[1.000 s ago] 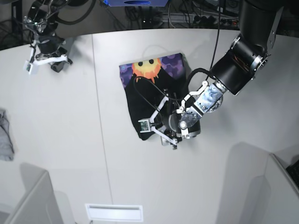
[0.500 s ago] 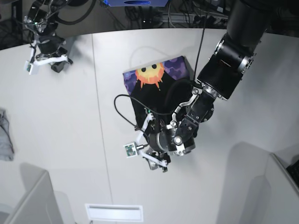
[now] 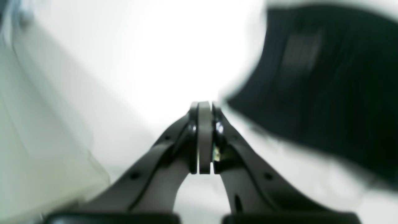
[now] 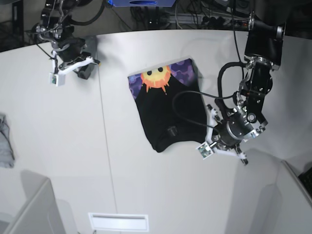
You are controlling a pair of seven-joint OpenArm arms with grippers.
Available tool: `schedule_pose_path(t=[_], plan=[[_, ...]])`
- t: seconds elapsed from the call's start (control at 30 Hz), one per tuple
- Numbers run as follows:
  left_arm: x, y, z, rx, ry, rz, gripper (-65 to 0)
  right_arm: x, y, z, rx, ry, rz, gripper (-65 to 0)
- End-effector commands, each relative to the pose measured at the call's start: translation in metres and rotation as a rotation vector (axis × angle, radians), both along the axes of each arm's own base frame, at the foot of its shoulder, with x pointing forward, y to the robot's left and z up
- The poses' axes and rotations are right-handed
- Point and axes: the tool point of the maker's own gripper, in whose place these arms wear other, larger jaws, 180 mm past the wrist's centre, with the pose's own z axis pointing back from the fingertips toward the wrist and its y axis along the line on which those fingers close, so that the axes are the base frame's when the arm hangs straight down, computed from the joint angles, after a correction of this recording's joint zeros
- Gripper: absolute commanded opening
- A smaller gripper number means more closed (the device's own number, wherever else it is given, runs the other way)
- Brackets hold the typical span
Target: Fold the T-shirt properly
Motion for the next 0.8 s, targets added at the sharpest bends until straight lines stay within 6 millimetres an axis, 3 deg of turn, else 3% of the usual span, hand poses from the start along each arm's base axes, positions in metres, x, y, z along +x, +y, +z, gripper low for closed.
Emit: schedule_pose_path(t=[0.0, 0.13, 0.4, 0.53, 0.77], plan=[[0.002, 0.006, 0.005, 0.018, -0.034, 0.005, -65.0, 0.008, -0.006, 0.011, -0.014, -0.049, -0.005, -65.0], [-0.024, 0.036, -0.035, 0.168, 0.047, 0.057, -65.0, 0.008, -0.007, 0.011, -0.016, -0.048, -0.006, -65.0], [-0.048, 0.022, -0.107, 0.136, 0.187, 0.046, -65.0, 0.002, -0.008, 0.007, -0.017, -0.031, -0.006, -65.0], [-0.039, 0.004, -0.115, 0.096, 0.209, 0.056, -65.0, -0.002, -0.008, 0.005, -0.017, -0.022, -0.006, -65.0], [-0.021, -0.036, -0.102, 0.02, 0.17, 0.038, -65.0, -0.013, -0.008, 0.0, -0.018, 0.005, -0.006, -65.0]])
